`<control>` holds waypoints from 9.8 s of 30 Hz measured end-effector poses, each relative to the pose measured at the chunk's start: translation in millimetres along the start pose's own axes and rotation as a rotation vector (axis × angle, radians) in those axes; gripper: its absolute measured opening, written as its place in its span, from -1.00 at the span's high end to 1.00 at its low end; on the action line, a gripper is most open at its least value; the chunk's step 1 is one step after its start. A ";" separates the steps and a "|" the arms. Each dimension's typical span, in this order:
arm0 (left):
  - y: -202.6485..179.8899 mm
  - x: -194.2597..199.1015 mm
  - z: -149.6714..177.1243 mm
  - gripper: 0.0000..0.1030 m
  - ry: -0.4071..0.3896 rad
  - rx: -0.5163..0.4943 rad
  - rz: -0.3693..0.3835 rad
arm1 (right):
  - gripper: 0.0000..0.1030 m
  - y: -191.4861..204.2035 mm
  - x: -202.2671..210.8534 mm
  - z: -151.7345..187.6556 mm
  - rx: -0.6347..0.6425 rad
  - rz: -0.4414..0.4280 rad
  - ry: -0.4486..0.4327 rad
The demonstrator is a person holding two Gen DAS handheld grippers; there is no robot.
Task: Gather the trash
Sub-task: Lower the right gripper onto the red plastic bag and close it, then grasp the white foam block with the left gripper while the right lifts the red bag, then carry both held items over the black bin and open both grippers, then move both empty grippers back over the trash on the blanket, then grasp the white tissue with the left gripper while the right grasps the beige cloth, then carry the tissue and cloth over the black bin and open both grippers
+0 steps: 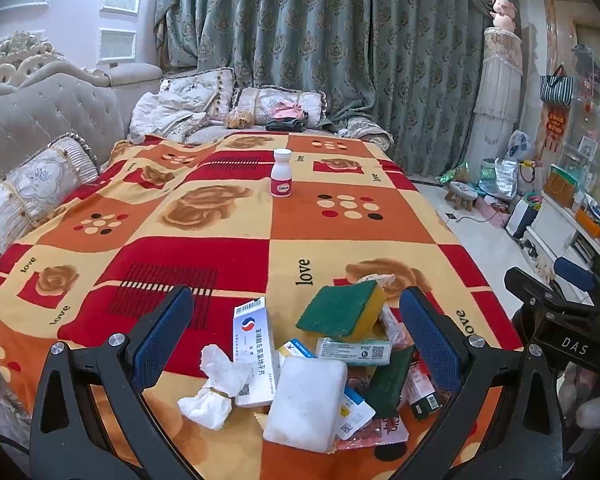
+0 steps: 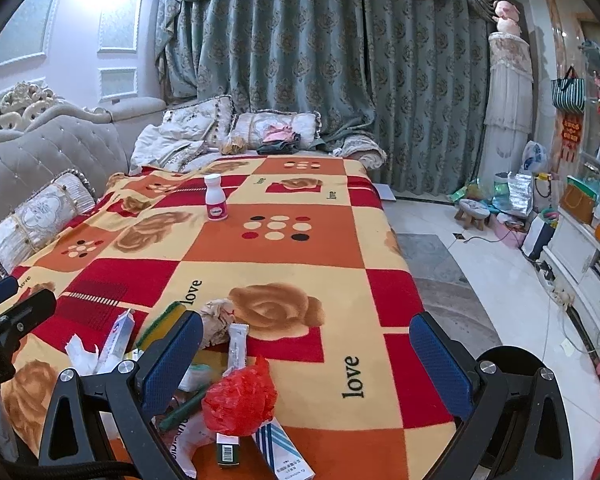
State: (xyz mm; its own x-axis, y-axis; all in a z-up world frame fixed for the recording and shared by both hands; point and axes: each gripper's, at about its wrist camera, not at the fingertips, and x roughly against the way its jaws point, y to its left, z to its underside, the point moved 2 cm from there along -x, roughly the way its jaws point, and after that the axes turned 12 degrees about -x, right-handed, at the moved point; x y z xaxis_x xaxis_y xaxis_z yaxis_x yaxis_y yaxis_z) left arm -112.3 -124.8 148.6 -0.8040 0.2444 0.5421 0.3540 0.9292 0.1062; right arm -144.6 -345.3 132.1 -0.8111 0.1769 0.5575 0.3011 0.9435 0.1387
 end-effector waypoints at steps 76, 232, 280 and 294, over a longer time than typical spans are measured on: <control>14.9 -15.5 28.8 -0.99 0.074 -0.006 -0.038 | -0.99 -7.0 2.2 15.8 0.019 -0.087 0.087; 39.4 -58.2 55.8 -0.27 0.339 0.091 0.051 | -0.25 -12.3 -85.9 36.5 -0.070 -0.293 0.427; -24.6 -55.8 17.7 0.51 0.251 0.009 0.299 | 0.41 -19.2 -60.9 12.9 0.037 -0.356 0.334; -138.0 -61.5 -10.1 0.51 0.233 -0.137 0.412 | 0.41 -100.1 -30.0 18.7 -0.054 -0.242 0.294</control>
State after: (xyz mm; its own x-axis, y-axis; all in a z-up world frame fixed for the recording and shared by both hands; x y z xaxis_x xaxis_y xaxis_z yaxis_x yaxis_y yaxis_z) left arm -106.9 -270.9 109.1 -0.4607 0.5011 0.7326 0.6924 0.7193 -0.0565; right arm -159.7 -439.8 86.2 -0.6858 -0.1449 0.7132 0.1505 0.9305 0.3338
